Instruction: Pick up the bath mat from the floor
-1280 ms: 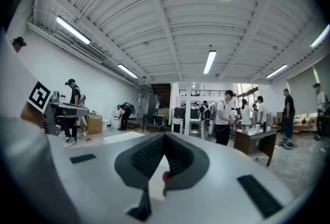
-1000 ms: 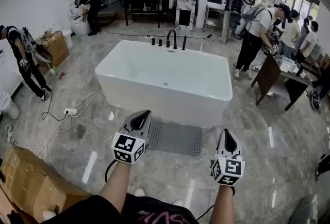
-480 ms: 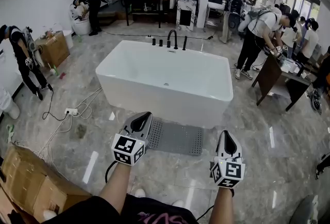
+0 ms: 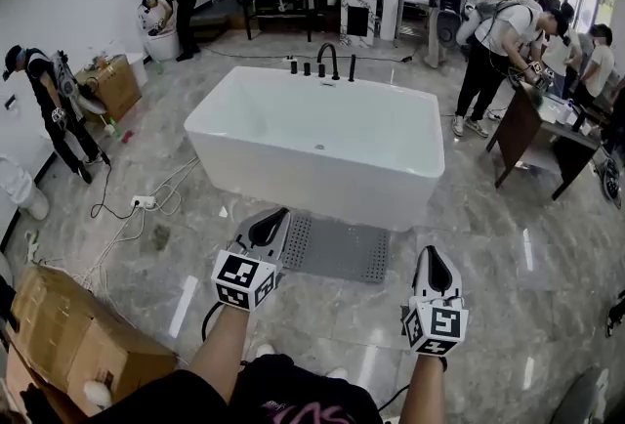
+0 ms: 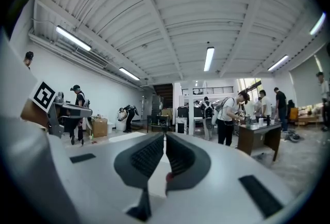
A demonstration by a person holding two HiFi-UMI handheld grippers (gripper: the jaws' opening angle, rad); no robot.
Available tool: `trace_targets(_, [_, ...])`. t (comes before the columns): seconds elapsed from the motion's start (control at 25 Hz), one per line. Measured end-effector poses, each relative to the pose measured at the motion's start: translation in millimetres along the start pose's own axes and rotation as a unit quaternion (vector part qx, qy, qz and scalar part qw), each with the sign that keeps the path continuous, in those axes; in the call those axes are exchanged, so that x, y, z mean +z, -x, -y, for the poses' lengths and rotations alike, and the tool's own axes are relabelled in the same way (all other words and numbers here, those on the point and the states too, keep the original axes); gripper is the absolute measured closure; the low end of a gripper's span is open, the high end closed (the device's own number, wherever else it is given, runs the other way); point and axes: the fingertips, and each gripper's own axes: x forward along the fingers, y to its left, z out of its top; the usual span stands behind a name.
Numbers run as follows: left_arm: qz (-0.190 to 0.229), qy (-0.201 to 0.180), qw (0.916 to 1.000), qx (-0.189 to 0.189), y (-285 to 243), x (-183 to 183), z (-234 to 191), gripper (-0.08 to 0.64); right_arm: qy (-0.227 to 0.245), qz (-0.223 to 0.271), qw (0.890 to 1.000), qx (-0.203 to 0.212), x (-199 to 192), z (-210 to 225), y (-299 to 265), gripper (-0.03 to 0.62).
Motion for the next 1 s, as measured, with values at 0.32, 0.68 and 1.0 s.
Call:
trace_targets(0.32, [-0.003,-0.005,0.9999,0.014,-10,-5,16,0.551,-0.001,0.003,1.000,0.024,-6,22,-5,0.571])
trace_targets(0.68, [-0.007,0.004,0.9998,0.015,-62,-23,-11,0.551,0.004,-0.007,1.000,0.027,-24,31,-58,0.571])
trace_targets(1.0, [-0.005,0.024,0.9997,0.005,-142,-39,-70,0.551,0.016,-0.017,1.000,0.010,-23,36,-152,0.570])
